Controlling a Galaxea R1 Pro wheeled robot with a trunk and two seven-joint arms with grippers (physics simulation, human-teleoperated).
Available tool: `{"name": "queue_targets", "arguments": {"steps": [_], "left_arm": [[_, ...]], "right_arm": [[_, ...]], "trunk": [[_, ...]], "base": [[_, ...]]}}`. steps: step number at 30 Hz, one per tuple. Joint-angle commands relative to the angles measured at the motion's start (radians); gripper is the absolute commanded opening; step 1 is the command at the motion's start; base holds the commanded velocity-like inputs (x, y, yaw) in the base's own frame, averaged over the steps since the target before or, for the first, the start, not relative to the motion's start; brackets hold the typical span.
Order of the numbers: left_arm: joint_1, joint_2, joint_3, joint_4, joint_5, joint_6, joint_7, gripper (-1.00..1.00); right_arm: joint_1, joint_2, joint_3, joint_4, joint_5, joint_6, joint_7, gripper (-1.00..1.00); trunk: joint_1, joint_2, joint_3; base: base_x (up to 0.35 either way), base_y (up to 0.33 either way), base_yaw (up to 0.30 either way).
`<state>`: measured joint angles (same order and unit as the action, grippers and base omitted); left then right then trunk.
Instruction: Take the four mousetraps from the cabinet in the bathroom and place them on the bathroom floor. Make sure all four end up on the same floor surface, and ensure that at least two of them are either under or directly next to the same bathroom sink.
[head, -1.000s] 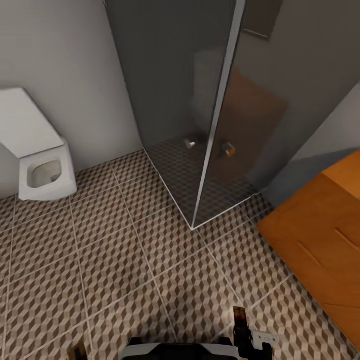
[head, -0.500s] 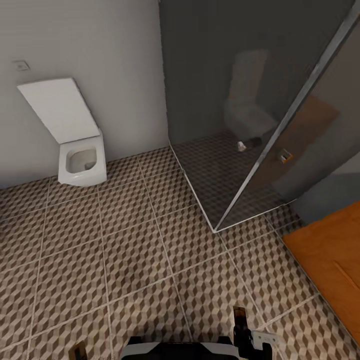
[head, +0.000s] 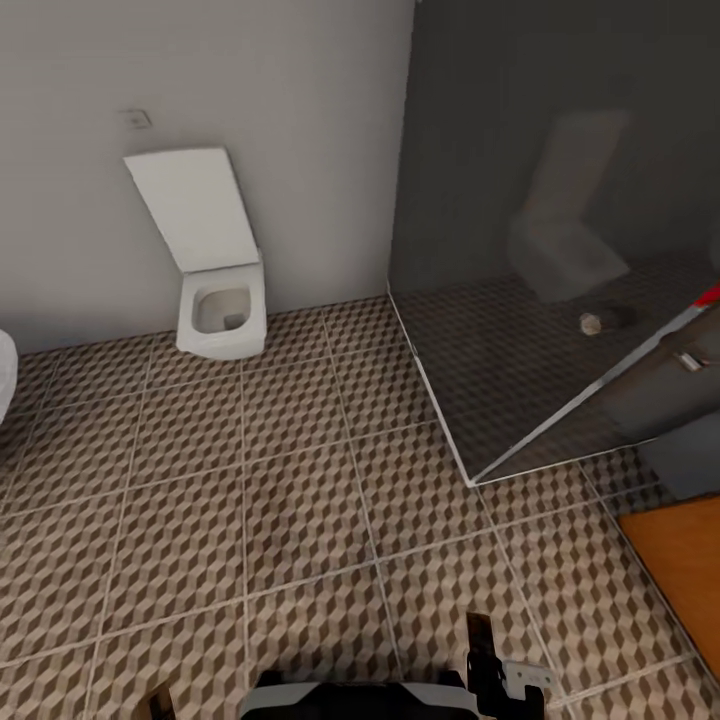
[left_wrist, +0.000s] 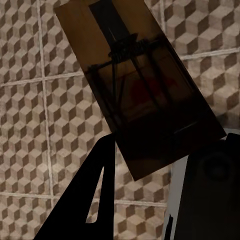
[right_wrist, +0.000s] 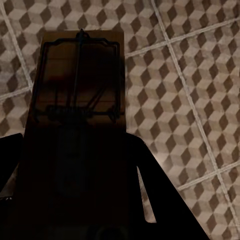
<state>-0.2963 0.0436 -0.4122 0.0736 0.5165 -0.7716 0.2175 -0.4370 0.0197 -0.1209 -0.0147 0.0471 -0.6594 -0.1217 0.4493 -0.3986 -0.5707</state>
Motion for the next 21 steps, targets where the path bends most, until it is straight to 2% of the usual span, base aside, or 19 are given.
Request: {"name": "queue_targets", "arguments": {"steps": [1, 12, 21], "left_arm": [[-0.001, -0.001, -0.008, 0.003, -0.001, -0.003, 0.008, -1.00], [-0.001, -0.001, -0.008, 0.004, -0.001, -0.003, 0.008, -1.00], [-0.001, -0.001, -0.008, 0.003, -0.001, -0.003, 0.008, -1.00]], "right_arm": [[0.000, 0.000, -0.006, 0.001, 0.003, -0.003, -0.003, -1.00], [0.000, 0.000, -0.006, 0.001, 0.003, -0.003, -0.003, -1.00], [0.000, 0.000, -0.006, 0.001, 0.003, -0.003, -0.003, -1.00]], "trunk": [[0.001, -0.001, -0.001], [0.001, -0.001, -0.005], [0.001, -0.001, -0.003]], "base": [[0.151, 0.114, 0.281], [0.151, 0.114, 0.273], [0.151, 0.114, 0.173]]}}
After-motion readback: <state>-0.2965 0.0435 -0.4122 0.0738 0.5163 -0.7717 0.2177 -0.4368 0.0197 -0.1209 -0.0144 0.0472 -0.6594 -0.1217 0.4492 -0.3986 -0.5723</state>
